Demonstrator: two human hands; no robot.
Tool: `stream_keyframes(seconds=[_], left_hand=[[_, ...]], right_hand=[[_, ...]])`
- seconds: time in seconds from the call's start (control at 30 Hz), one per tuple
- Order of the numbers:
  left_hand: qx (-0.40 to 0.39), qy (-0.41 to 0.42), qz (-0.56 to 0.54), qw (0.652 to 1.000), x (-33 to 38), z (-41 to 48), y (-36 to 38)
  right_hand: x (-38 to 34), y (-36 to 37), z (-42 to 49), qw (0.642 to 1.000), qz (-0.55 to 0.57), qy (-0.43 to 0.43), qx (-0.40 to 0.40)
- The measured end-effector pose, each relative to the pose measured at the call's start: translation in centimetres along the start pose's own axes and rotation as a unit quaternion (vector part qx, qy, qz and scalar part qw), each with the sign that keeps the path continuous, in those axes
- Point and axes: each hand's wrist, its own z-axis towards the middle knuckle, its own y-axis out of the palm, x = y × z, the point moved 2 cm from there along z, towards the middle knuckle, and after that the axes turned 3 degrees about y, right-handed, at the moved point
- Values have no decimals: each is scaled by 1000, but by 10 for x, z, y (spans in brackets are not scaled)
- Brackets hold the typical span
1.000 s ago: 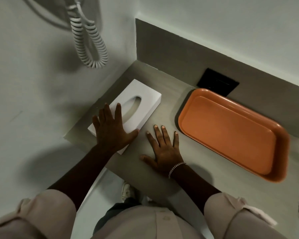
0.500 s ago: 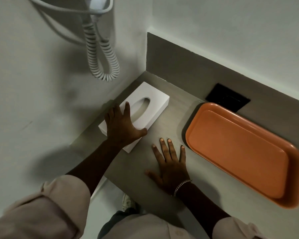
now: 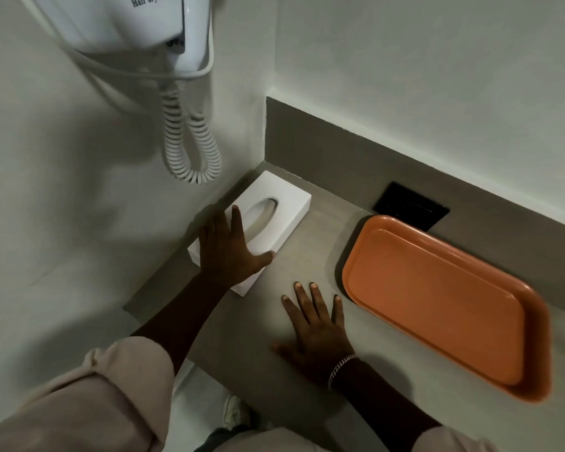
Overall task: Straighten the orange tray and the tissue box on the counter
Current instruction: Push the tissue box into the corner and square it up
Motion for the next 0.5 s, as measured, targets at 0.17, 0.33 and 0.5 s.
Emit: stream_keyframes(seconds=[0.17, 0.33, 0.5], left_hand=[[78, 108, -58, 989, -18, -51, 2], [112, 167, -25, 979, -38, -98, 16], [71, 165, 0, 984, -51, -106, 23]], right_hand=[[-8, -41, 31, 996, 20, -49, 66], [-25, -67, 70, 991, -45, -101, 75], [-27, -63, 83, 990, -79, -112, 37]])
